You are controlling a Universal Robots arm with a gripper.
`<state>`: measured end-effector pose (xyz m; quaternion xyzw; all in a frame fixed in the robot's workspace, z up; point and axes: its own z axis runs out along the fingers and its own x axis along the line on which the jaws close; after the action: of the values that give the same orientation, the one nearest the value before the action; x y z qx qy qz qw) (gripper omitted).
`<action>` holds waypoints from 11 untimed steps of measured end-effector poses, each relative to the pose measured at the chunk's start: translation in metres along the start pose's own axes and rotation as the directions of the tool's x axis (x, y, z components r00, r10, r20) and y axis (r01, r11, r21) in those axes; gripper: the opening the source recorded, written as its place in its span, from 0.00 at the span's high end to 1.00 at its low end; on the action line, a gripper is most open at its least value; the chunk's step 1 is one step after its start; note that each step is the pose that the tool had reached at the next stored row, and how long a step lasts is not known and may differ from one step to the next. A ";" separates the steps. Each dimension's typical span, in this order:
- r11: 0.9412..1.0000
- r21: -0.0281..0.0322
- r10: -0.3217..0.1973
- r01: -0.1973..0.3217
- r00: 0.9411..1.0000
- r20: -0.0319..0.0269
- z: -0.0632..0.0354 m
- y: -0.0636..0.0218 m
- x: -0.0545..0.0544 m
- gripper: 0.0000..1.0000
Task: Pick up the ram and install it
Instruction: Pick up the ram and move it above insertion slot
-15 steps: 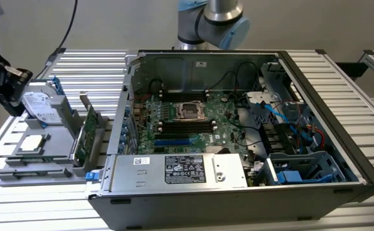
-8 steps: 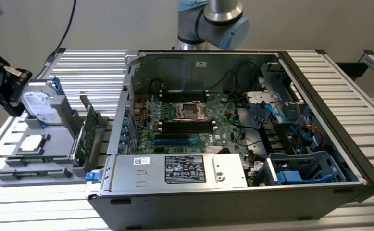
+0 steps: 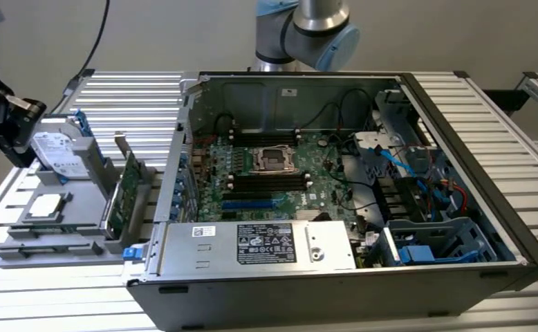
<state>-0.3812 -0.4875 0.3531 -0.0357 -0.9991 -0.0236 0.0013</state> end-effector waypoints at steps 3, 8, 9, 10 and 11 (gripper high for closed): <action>1.000 0.000 0.000 0.000 1.000 0.000 0.0000 0.0000 0.000 0.89; 0.998 -0.001 -0.066 0.066 0.998 -0.002 0.0019 -0.0001 0.000 0.89; 0.997 -0.002 -0.084 0.084 0.997 -0.002 0.0025 -0.0001 0.000 0.89; 0.995 -0.003 -0.102 0.102 0.995 -0.003 0.0029 -0.0001 0.000 0.89; 0.993 -0.004 -0.119 0.119 0.993 -0.004 0.0031 -0.0001 0.000 0.89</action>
<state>-0.3814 -0.4875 0.3500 0.0241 -0.9994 -0.0254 0.0020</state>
